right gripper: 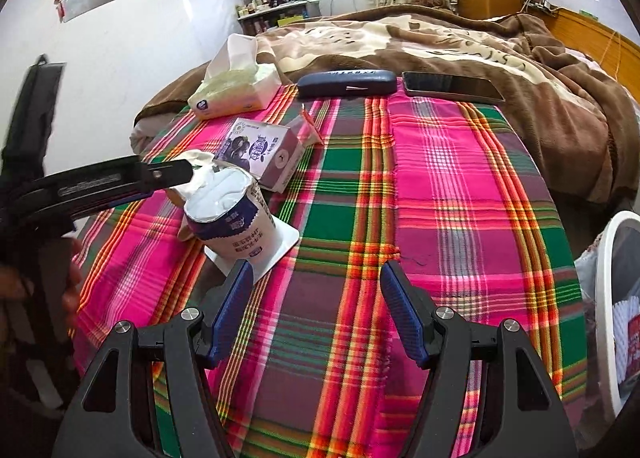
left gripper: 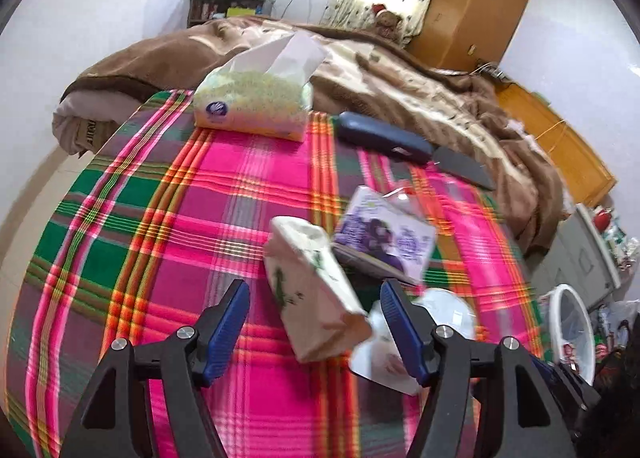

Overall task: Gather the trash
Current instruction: 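Grasp the cream paper bag with the left tool while the right tool grasps the white yogurt cup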

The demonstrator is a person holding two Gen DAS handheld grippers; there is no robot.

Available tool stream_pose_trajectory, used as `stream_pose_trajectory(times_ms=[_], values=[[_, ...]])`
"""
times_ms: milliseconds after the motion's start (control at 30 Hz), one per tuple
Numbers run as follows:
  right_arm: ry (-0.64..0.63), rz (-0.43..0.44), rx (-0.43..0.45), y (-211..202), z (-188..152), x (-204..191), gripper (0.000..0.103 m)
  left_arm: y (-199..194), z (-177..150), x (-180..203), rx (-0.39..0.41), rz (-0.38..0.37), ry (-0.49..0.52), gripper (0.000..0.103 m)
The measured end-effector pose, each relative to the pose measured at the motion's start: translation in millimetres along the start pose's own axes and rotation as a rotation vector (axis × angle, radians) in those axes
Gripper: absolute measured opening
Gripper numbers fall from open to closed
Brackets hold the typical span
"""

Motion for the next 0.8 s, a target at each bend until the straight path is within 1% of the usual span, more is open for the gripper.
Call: stream_pose_trajectory(times_ms=[33, 100, 200, 267, 367, 400, 500, 533, 567, 600, 700, 800], values=[[0.001, 0.000, -0.002, 1, 1, -1, 0.067, 5, 2, -3, -0.012, 0.020, -0.005, 0.068], [-0.001, 0.004, -0.002, 2, 2, -3, 0.068, 12, 4, -8, -0.027, 0.029, -0.009, 0.068], [-0.007, 0.007, -0.003, 4, 4, -9, 0.068, 22, 7, -16, -0.054, 0.009, -0.015, 0.068], [-0.011, 0.020, -0.002, 4, 4, -12, 0.068, 28, 7, -23, -0.075, -0.006, -0.043, 0.068], [-0.021, 0.040, -0.006, 6, 5, -19, 0.068, 34, 7, -25, -0.089, -0.004, -0.030, 0.071], [-0.027, 0.043, -0.007, 6, 5, -22, 0.067, 37, 5, -25, -0.099, -0.003, -0.026, 0.071], [-0.037, 0.048, -0.006, 7, 5, -28, 0.067, 38, 5, -24, -0.097, 0.011, 0.012, 0.070], [-0.041, 0.053, 0.000, 7, 6, -30, 0.067, 38, 4, -25, -0.096, 0.013, 0.019, 0.066], [-0.041, 0.053, 0.002, 7, 7, -31, 0.067, 37, 5, -26, -0.094, 0.019, 0.019, 0.060], [-0.043, 0.055, 0.003, 7, 7, -33, 0.067, 36, 4, -28, -0.093, 0.021, 0.019, 0.057], [-0.042, 0.062, 0.006, 9, 10, -39, 0.068, 30, 4, -35, -0.086, -0.006, 0.006, 0.054], [-0.047, 0.067, 0.009, 11, 13, -45, 0.067, 26, 3, -40, -0.080, -0.007, 0.000, 0.051]])
Point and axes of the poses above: each gripper's, at about its wrist camera, not at the fingertips, and y roughly the way its jaws point, x to its right, z to its top, the point moved 1 cm from there along y, roughly the way its jaws point, and after that the axes turned 12 degrees about -z, right-handed, at the moved point
